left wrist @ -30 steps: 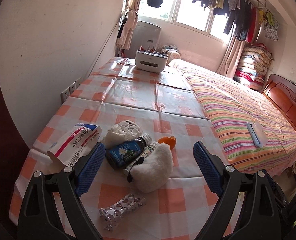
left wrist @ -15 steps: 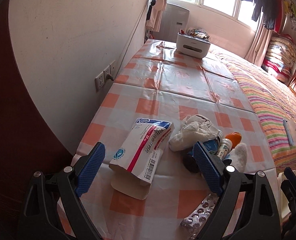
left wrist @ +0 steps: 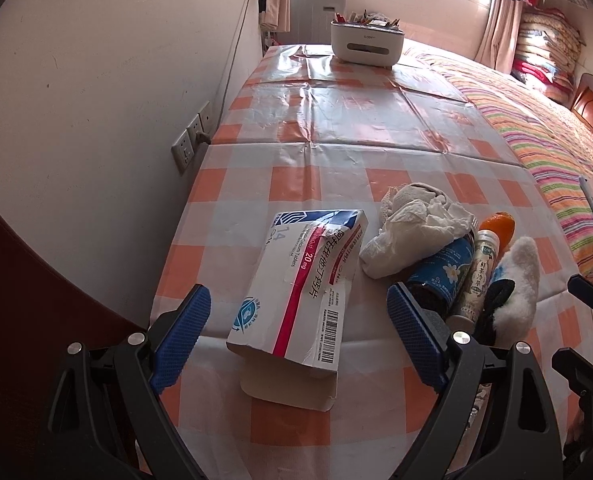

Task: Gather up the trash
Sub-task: 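Grasp the white fluffy toy with the right tool while the left tool grasps the white medicine box, then carry the fluffy toy and medicine box with both tools over the beige bin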

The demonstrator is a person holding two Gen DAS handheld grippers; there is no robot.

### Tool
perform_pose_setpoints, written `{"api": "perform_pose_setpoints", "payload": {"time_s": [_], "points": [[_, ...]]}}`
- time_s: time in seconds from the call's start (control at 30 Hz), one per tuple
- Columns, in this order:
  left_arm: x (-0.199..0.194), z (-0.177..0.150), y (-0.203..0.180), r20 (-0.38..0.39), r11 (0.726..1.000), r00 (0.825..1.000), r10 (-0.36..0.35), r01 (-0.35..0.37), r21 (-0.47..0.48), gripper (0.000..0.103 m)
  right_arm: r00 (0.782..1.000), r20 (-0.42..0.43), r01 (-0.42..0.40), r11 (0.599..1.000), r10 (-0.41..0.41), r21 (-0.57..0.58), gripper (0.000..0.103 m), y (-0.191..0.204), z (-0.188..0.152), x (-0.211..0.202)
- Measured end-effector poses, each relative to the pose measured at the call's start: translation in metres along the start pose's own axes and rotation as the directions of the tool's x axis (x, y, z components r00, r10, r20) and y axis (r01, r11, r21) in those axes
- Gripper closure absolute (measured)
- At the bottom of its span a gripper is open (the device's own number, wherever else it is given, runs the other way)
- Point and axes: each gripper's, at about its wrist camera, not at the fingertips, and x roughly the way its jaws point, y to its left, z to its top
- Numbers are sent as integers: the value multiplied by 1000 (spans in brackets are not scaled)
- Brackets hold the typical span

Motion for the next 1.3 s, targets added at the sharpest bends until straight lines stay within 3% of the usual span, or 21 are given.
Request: {"api": "perform_pose_setpoints", "payload": {"time_s": [0.23,0.6,0.7,0.73,0.97,1.03,1.3], "points": [[19,1,2,-43,999,999,10,-8,31,14,997,-75,9,998,-14,-68,15,3,9,32],[49,2,-1,-99,998,995,12,-6,59,15,990,-138,23,997,-33,-76,15,-3,10,58],[53,0,-2,-107,999,994,6,-1,48,22,989,-144,21,998,-30,-62,16,-5,10,57],[55,0,-2,-116,999,993,4,1,46,34,989,-144,20,998,-27,-52,20,-6,10,57],[48,-1,1,-79,1000,997,6,-7,-15,44,993,-111,40,999,-41,-14,41,-7,9,44],[42,0,2,-56,999,998,13,-15,-28,61,995,-94,41,999,-41,-2,42,-7,9,38],[16,-1,-7,39,997,998,53,-51,-64,62,998,-29,53,998,-53,13,43,-8,4,8]]}}
